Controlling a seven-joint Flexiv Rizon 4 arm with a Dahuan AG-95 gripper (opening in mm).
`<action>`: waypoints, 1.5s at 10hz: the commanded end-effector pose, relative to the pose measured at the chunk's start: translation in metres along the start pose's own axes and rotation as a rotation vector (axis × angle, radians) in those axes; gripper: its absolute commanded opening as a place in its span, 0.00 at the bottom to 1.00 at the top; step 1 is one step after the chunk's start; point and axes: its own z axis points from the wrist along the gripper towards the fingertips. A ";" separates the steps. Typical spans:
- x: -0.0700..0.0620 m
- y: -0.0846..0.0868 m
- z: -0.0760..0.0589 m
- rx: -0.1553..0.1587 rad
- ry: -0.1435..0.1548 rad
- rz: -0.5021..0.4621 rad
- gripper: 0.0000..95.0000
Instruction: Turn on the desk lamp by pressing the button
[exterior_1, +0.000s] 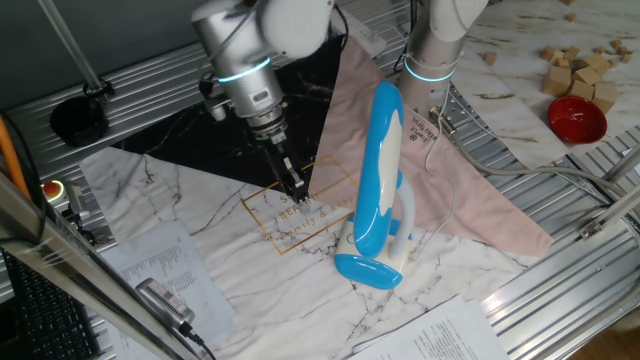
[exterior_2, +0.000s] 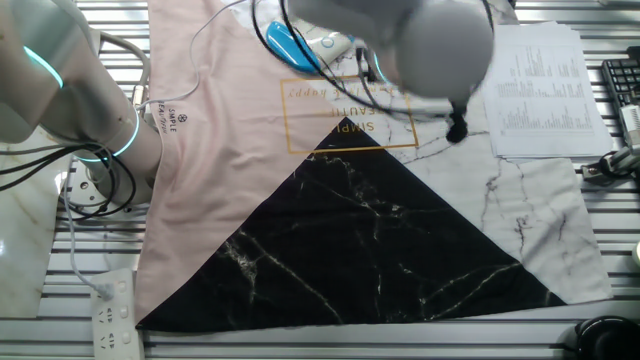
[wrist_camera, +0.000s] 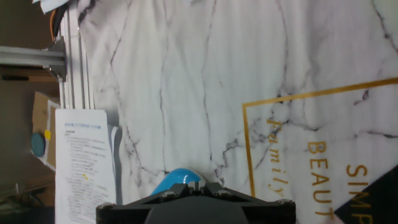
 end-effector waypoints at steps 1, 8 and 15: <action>-0.005 0.001 0.008 0.010 0.036 0.063 0.00; -0.004 -0.004 0.014 -0.092 -0.025 0.054 0.00; -0.004 -0.004 0.014 -0.071 0.092 -0.090 0.00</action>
